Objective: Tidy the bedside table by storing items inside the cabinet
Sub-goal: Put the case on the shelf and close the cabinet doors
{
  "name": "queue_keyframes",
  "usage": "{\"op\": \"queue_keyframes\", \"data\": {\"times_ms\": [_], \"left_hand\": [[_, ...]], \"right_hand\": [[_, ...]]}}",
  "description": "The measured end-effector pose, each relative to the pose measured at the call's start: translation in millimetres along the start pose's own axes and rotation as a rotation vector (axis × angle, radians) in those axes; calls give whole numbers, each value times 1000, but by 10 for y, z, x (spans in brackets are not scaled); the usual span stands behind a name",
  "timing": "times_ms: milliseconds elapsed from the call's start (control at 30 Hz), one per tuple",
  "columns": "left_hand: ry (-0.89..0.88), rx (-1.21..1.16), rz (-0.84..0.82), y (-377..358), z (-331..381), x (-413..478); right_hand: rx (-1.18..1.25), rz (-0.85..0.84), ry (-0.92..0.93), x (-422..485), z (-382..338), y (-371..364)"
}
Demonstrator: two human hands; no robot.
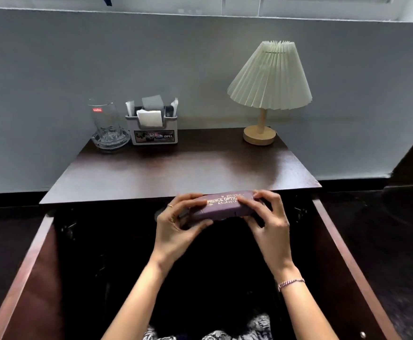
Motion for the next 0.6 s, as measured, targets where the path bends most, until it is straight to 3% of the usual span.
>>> {"op": "queue_keyframes", "data": {"times_ms": [367, 600], "left_hand": [[112, 180, -42, -112, -712, -149], [157, 447, -75, -200, -1149, -35]], "right_hand": [[-110, -68, -82, -604, 458, -314], [-75, -136, -141, -743, 807, -650]]}}
Point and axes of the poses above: each hand's wrist, its own x-axis towards the middle knuckle, its own y-axis out of the back of the hand, z = x × y, the point moved 8 cm from there along x, towards the middle knuckle, and after that the axes turned 9 degrees about y, right-handed, at the moved point
